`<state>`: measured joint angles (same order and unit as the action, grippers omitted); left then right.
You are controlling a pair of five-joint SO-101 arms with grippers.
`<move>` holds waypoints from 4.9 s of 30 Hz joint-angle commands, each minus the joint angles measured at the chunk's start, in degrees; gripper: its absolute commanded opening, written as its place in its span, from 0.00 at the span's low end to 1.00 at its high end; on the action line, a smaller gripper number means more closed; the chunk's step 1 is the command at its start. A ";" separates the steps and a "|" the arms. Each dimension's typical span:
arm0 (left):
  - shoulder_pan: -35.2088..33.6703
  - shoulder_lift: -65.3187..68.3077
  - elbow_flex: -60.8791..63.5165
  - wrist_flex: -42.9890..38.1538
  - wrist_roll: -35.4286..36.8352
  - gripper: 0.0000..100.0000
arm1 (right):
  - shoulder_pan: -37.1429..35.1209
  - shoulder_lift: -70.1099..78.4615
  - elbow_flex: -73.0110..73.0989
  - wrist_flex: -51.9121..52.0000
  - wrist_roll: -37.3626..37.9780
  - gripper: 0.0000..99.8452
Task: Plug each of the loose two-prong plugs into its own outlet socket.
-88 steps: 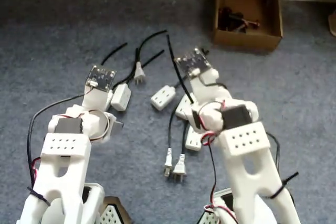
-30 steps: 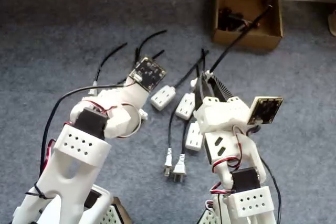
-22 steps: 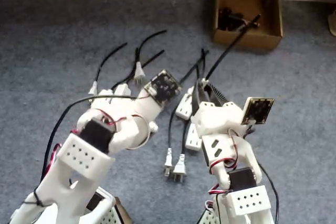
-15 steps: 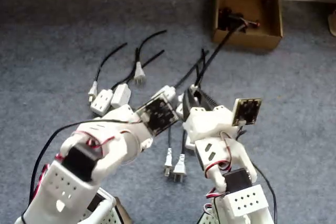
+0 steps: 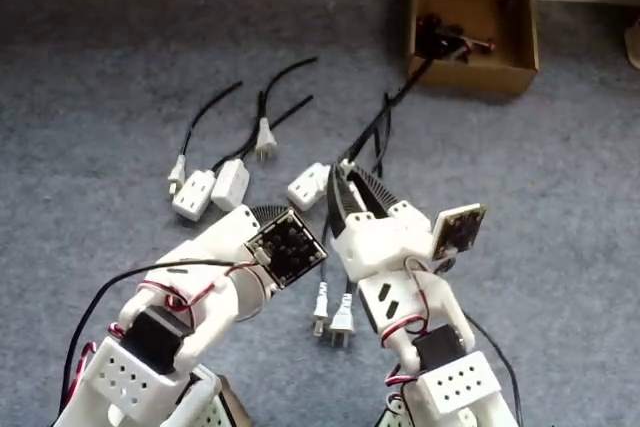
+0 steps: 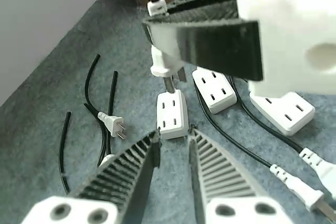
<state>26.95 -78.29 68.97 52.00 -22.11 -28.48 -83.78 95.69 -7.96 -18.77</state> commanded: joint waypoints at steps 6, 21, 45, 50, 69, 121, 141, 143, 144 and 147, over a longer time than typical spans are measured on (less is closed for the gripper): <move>0.40 3.03 0.84 -6.77 -0.26 0.09 | -0.84 -1.36 2.42 -6.99 -0.53 0.01; 0.84 3.30 0.66 -17.67 4.22 0.09 | -2.51 -1.36 2.68 -6.99 -0.62 0.01; -2.59 2.86 -0.48 -17.58 4.22 0.03 | -3.12 -1.36 4.97 -7.08 -0.44 0.01; -2.59 2.77 -0.48 -17.49 4.22 0.03 | -2.86 -1.36 4.97 -7.08 -0.35 0.01; -2.24 2.77 -0.22 -17.32 3.87 0.18 | 0.57 -1.36 4.79 -7.08 -0.62 0.01; 5.67 2.77 -0.40 -12.04 3.87 0.01 | 0.66 -1.36 4.62 -7.08 -0.35 0.01; 1.80 3.38 -0.04 -18.81 4.22 0.01 | 0.40 -1.36 4.53 -7.08 -0.53 0.01; 1.98 3.38 -0.04 -18.81 4.22 0.01 | 0.40 -1.36 4.53 -7.08 -0.62 0.01; 2.51 3.38 -0.04 -18.81 4.22 0.01 | 0.31 -1.36 4.53 -7.08 -0.62 0.01; 3.47 3.47 0.04 -18.81 4.22 0.01 | 0.31 -1.36 4.53 -7.08 -0.62 0.01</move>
<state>29.58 -75.74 70.81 34.51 -18.42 -28.66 -84.40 95.96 -13.93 -18.86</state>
